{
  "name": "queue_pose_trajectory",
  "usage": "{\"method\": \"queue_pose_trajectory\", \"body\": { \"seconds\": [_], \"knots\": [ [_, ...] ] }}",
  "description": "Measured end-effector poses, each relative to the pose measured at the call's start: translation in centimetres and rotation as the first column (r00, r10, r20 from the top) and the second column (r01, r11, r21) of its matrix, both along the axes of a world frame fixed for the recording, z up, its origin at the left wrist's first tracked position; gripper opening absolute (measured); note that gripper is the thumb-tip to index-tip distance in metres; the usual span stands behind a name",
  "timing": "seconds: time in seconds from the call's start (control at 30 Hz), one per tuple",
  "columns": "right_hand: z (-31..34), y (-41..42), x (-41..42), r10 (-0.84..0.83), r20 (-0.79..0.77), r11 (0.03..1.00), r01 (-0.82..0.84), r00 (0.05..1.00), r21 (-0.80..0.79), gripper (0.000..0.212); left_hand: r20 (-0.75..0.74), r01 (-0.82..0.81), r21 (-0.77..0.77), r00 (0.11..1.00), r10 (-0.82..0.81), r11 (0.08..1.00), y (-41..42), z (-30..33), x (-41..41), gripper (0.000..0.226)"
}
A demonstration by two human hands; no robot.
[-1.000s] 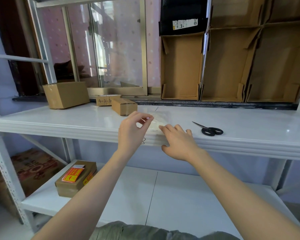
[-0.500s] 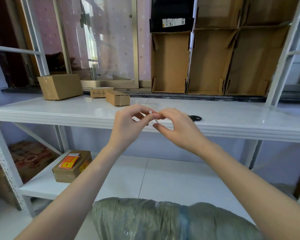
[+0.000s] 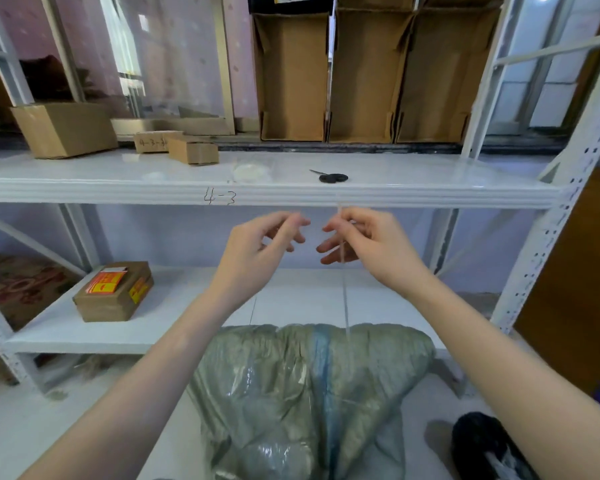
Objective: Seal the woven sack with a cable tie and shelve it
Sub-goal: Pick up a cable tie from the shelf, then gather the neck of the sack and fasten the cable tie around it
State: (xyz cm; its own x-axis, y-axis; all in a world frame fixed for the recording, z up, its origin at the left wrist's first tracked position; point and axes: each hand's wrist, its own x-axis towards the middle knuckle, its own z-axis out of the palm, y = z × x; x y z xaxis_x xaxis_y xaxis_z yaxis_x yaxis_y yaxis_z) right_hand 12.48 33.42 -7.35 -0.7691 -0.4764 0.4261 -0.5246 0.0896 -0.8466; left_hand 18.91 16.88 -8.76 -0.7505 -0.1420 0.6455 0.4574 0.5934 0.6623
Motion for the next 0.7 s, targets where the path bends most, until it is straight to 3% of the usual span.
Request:
{"method": "queue_pose_trajectory", "body": {
  "seconds": [0.2,0.47,0.7],
  "knots": [
    [-5.4,3.6,0.5,-0.080,0.152,0.997,0.082,0.985,-0.003,0.022,0.249,0.021,-0.124,0.968,0.011,0.992,1.1,-7.1,0.2,0.015],
    [-14.5,5.1,-2.0,-0.131,0.328,0.989,0.147,0.935,-0.024,0.023,0.324,0.068,-0.322,0.945,0.043,0.944,2.8,-15.0,-2.6,0.034],
    [-18.2,6.7,-6.9,-0.362,0.161,0.930,0.344,0.918,0.132,0.024,0.404,0.067,-0.374,0.909,0.097,0.925,4.4,-18.6,-7.9,0.050]
  ]
}}
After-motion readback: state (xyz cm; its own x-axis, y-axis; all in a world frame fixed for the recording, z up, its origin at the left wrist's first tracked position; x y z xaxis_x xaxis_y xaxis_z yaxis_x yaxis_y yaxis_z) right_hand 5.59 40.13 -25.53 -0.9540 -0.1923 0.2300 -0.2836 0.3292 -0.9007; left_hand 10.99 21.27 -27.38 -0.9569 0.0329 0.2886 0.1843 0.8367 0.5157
